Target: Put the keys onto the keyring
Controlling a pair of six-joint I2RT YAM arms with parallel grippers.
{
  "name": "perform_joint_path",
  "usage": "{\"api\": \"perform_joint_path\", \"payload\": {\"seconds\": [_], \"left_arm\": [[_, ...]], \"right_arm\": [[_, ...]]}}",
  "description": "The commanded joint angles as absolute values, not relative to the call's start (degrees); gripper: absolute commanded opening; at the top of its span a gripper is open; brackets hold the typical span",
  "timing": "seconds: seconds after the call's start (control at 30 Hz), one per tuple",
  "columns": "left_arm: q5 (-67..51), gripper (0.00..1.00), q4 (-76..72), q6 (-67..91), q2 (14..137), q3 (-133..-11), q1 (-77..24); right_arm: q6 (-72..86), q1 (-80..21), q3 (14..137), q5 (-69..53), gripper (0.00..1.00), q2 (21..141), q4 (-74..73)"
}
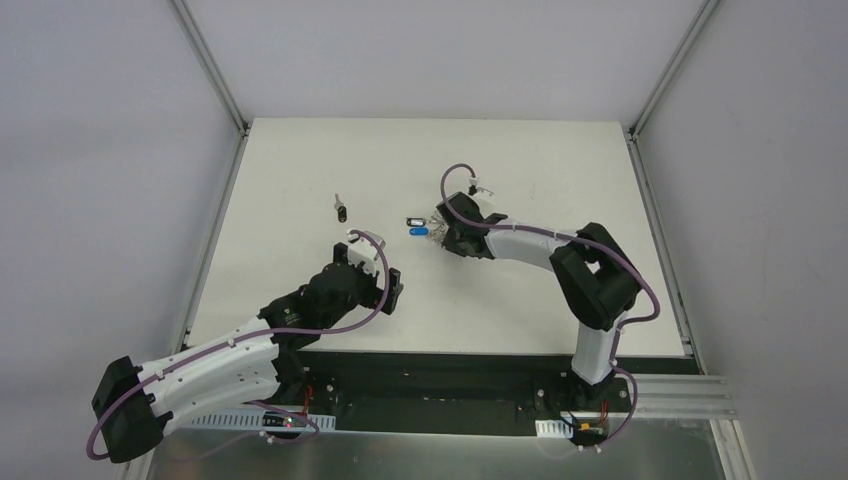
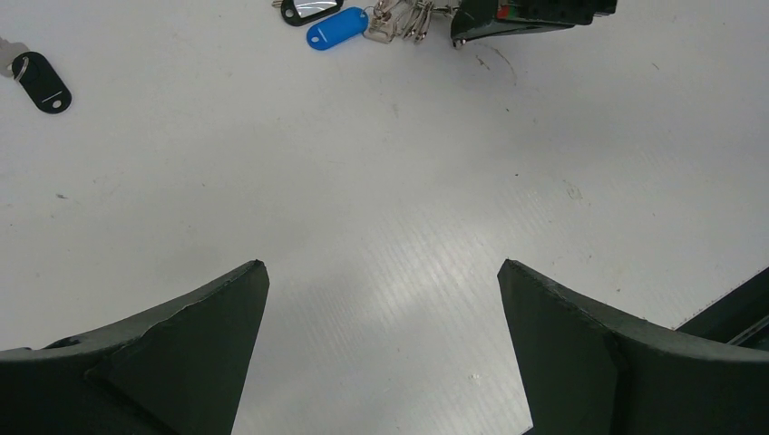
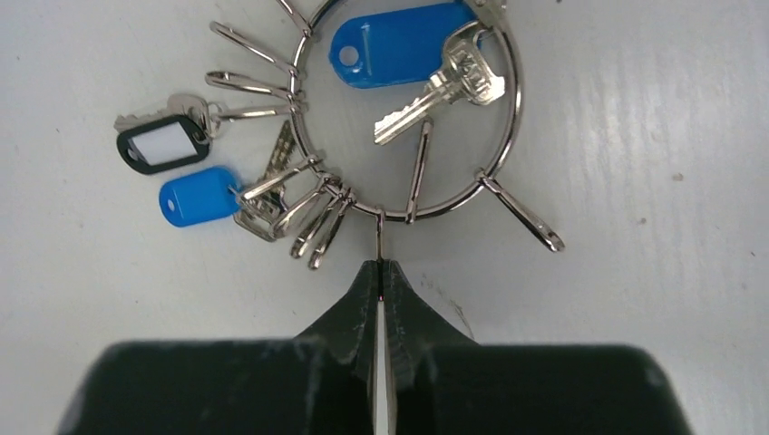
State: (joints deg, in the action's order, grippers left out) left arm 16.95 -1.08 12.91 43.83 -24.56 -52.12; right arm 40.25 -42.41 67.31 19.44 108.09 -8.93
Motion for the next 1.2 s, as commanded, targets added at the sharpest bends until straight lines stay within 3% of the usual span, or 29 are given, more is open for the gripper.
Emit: {"api": "perform_joint_path", "payload": {"seconds": [0.0,0.33,0.57,0.83,1.17], "left_arm": [[15.4,0.99,-2.9,12.6,43.7,-24.3,-52.0],[2.2,0.99,-8.7,7.9,41.1,-24.1,-52.0],[-8.4,0.99,-15.3,4.0,37.7,-23.4,-52.0],[-16.1,0.99,-17.4,-5.5,35.4,-24.0,-53.3],[-21.5,0.99,-18.4,-13.5,42.9,-28.2,-56.4]], "right_arm": [[36.6,-42.5,63.8,16.2,0.00,99.4,-8.5],[22.3,-42.3,73.2,-1.7,0.00,89.2,-33.6],[14.0,-42.3,81.7,-13.9,0.00,88.4,-50.8],[12.0,-43.6,84.9,-22.3,0.00,85.0,-58.2],[13.2,-47.1,91.2,-25.9,0.00,85.9,-63.2]]}}
